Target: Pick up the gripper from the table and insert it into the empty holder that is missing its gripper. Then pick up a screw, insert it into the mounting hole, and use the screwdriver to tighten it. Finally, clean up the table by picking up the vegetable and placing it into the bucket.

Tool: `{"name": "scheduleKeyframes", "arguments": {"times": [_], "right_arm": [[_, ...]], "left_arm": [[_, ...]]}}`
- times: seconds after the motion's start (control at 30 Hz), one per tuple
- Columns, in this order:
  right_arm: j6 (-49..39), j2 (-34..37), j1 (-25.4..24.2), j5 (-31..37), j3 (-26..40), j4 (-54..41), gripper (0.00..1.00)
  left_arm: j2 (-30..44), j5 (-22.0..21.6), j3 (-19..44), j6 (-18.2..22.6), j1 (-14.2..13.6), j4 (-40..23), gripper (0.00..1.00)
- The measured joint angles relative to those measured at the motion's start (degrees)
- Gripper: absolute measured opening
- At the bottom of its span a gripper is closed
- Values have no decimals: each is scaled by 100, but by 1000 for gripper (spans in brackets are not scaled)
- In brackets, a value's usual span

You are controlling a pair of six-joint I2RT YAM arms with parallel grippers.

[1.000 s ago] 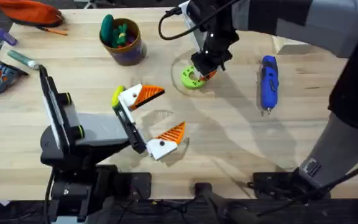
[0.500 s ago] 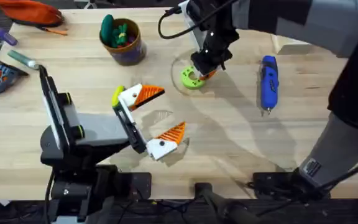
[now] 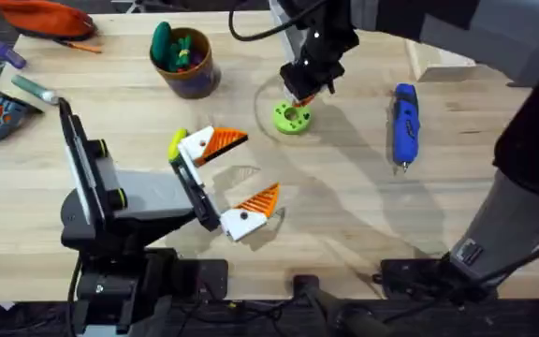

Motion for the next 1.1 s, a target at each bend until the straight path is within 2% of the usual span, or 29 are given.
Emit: {"name": "scheduleKeyframes", "arguments": {"times": [0.6, 1.0, 1.07, 1.1], "right_arm": [[2, -48, 0, 243, 0, -236, 6], [-1, -1263, 0, 245, 17, -468, 13], [6, -1320, 0, 248, 26, -526, 245], [9, -1320, 0, 245, 26, -550, 402]], "left_arm": [[0, 0, 0, 0, 0, 0, 985], [0, 0, 0, 0, 0, 0, 986], [0, 0, 0, 0, 0, 0, 986], [0, 0, 0, 0, 0, 0, 986]]}}
